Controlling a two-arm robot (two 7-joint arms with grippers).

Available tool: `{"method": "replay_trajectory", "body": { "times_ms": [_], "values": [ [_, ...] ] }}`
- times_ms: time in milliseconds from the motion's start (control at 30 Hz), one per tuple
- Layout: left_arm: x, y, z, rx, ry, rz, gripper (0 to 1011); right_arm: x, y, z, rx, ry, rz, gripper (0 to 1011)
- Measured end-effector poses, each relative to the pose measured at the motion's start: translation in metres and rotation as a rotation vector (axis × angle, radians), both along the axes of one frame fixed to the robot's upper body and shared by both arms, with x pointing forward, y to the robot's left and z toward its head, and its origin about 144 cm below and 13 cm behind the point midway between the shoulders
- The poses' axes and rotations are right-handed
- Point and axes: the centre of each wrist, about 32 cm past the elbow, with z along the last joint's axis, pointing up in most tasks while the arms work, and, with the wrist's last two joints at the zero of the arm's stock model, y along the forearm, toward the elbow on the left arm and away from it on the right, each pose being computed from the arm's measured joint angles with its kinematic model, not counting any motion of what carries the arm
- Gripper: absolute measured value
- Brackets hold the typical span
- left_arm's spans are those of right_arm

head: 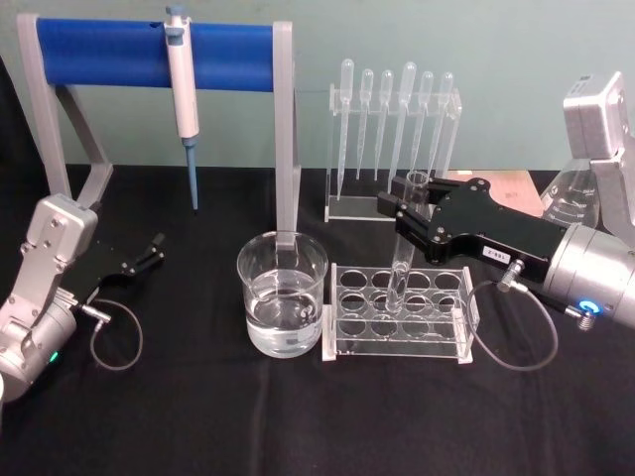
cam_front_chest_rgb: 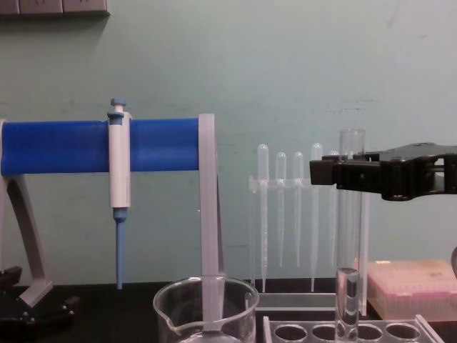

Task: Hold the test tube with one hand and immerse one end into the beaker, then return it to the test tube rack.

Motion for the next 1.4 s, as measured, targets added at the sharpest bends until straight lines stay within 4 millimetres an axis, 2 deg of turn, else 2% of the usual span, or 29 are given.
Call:
{"method": "replay_trajectory", "body": {
  "times_ms": [267,467,633,733,800,867,933,1133,1400],
  "values": [
    [0.000,0.000,0.000,0.000,0.000,0.000,1000,0.000,0.000,0.001,0.002,-0.001,0.001,226],
    [0.000,0.000,0.000,0.000,0.000,0.000,1000,0.002,0.006,0.016,0.037,-0.045,0.007,226],
    [0.000,0.000,0.000,0.000,0.000,0.000,1000,0.011,0.022,0.033,0.066,-0.081,0.039,226],
    [0.000,0.000,0.000,0.000,0.000,0.000,1000,0.018,0.032,0.036,0.073,-0.082,0.057,226],
    [0.000,0.000,0.000,0.000,0.000,0.000,1000,0.027,0.046,0.038,0.078,-0.073,0.081,226],
    [0.000,0.000,0.000,0.000,0.000,0.000,1000,0.029,0.050,0.038,0.080,-0.070,0.089,226],
    [0.000,0.000,0.000,0.000,0.000,0.000,1000,0.038,0.064,0.036,0.082,-0.056,0.111,226],
    [0.000,0.000,0.000,0.000,0.000,0.000,1000,0.050,0.085,0.024,0.071,-0.032,0.139,226],
    [0.000,0.000,0.000,0.000,0.000,0.000,1000,0.057,0.092,-0.006,0.051,-0.007,0.145,226]
  ]
}}
